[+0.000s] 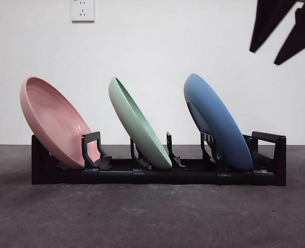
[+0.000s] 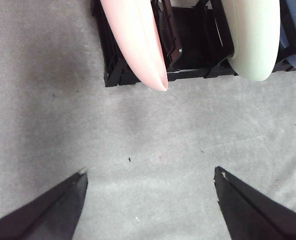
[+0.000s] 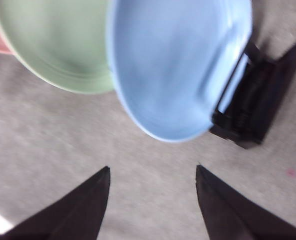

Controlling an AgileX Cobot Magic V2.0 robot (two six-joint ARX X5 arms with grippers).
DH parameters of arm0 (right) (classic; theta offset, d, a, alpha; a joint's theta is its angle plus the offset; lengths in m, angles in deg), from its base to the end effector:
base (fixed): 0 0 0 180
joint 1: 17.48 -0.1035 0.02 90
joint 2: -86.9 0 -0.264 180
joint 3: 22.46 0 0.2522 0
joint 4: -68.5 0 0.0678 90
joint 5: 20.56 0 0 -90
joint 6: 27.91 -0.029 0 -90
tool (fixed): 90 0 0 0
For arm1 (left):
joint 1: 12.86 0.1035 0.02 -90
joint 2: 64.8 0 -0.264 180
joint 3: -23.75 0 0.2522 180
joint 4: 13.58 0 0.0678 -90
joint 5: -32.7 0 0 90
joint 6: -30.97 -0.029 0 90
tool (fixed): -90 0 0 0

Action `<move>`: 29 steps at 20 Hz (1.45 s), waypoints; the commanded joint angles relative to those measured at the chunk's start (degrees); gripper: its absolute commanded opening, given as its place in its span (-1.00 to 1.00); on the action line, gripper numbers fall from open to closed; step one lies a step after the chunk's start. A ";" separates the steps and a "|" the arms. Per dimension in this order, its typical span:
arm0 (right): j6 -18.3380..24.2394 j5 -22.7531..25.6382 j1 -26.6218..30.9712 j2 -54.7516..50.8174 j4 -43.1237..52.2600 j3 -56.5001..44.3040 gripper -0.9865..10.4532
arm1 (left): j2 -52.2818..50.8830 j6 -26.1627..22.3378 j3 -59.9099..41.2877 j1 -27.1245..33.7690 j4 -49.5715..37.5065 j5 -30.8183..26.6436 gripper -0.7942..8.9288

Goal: Place the plate

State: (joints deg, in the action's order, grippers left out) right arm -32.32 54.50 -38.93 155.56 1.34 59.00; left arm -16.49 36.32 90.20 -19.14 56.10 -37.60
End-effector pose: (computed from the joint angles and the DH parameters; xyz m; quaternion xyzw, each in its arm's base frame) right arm 0.2073 0.0895 0.3274 0.0066 0.4664 0.2600 0.8455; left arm 0.1413 -0.0254 0.3047 -0.0917 0.4408 -0.1821 0.8742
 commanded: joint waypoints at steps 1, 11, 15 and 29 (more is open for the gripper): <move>-2.93 0.02 -1.40 2.97 -0.02 4.37 -0.36 | 0.24 -0.59 1.27 -0.15 -0.79 0.35 0.00; -2.67 0.44 -5.70 22.45 0.79 22.86 -0.36 | 0.26 -0.20 1.27 -0.15 -1.64 0.33 0.00; -2.67 1.11 -6.01 27.02 2.43 23.80 -0.36 | 0.26 -0.20 1.27 -0.15 -1.62 0.33 0.00; -3.15 2.97 -6.97 29.75 2.12 23.87 -0.81 | 0.26 -0.22 1.27 -0.15 -1.62 0.33 0.00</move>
State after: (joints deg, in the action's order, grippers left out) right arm -35.88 57.04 -45.64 185.00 3.22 81.38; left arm -16.49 36.34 90.22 -19.14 54.83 -37.60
